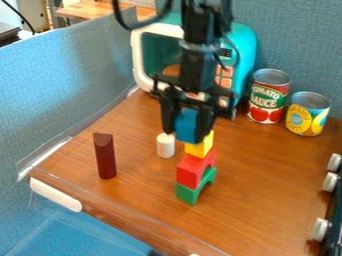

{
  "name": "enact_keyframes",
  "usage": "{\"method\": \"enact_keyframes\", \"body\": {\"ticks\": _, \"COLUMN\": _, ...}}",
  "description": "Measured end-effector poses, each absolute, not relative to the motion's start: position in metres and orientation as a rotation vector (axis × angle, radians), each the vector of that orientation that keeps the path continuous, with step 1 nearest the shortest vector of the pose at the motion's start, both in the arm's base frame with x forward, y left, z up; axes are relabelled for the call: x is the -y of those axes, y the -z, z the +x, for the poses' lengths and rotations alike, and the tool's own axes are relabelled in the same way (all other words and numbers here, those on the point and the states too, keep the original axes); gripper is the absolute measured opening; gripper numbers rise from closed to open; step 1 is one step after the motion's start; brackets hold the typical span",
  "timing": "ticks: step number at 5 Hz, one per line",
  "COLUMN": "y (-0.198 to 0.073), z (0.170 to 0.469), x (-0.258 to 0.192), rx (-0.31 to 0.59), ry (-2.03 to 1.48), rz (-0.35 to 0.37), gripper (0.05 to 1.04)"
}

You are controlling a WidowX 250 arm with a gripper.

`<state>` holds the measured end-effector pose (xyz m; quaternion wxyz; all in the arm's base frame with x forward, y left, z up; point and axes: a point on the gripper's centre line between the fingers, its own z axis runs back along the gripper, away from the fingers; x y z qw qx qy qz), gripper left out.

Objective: Put the blue block on top of the cylinder

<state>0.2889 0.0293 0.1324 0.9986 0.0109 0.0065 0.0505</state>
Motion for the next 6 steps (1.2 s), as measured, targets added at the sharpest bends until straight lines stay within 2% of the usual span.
{"method": "enact_keyframes", "body": {"ticks": 1, "y": -0.154, "z": 0.29, "x": -0.044, "rx": 0.034, "ry": -0.133, "rz": 0.003, "gripper": 0.59}}
{"method": "enact_keyframes", "body": {"ticks": 2, "y": -0.16, "z": 0.299, "x": -0.064, "rx": 0.051, "ry": -0.132, "rz": 0.038, "gripper": 0.59}}
{"method": "enact_keyframes", "body": {"ticks": 4, "y": -0.145, "z": 0.314, "x": -0.084, "rx": 0.04, "ry": -0.14, "rz": 0.018, "gripper": 0.59}}
{"method": "enact_keyframes", "body": {"ticks": 6, "y": -0.124, "z": 0.344, "x": -0.085, "rx": 0.024, "ry": -0.126, "rz": -0.035, "gripper": 0.59}}
